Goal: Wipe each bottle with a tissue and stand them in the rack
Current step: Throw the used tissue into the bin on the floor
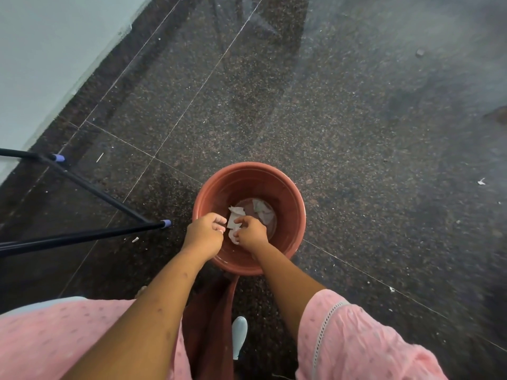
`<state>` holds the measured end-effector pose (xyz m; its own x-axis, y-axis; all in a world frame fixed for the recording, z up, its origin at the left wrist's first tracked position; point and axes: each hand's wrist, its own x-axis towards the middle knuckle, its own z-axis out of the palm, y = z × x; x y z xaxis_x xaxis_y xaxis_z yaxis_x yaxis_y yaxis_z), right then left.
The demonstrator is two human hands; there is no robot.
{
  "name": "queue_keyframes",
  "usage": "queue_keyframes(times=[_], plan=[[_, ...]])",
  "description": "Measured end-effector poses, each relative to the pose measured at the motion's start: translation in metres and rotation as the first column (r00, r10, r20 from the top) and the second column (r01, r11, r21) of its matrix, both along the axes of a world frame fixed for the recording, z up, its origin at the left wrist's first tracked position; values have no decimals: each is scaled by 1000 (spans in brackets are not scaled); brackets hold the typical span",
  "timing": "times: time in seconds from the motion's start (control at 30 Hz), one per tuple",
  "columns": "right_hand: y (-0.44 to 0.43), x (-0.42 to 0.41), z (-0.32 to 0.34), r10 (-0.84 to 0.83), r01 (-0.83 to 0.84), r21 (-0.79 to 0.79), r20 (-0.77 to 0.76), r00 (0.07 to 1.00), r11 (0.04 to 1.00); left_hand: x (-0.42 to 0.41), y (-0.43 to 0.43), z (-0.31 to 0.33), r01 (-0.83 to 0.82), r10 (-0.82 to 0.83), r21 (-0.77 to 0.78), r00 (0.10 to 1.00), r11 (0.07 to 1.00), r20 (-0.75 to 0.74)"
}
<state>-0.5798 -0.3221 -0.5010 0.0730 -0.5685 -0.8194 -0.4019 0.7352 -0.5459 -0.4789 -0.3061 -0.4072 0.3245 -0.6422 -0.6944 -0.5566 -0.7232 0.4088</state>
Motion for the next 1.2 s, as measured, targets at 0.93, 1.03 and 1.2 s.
queue_keyframes(times=[0.93, 1.03, 1.2], plan=[[-29, 18, 94, 214, -204, -231, 19, 977, 951, 9, -15, 48, -136, 131, -182, 991, 974, -38], [-38, 21, 123, 255, -235, -300, 29, 966, 925, 16, -17, 74, -187, 175, -234, 982, 954, -73], [-45, 41, 184, 318, -268, -413, 56, 946, 870, 30, -14, 132, -228, 213, -378, 974, 898, -82]])
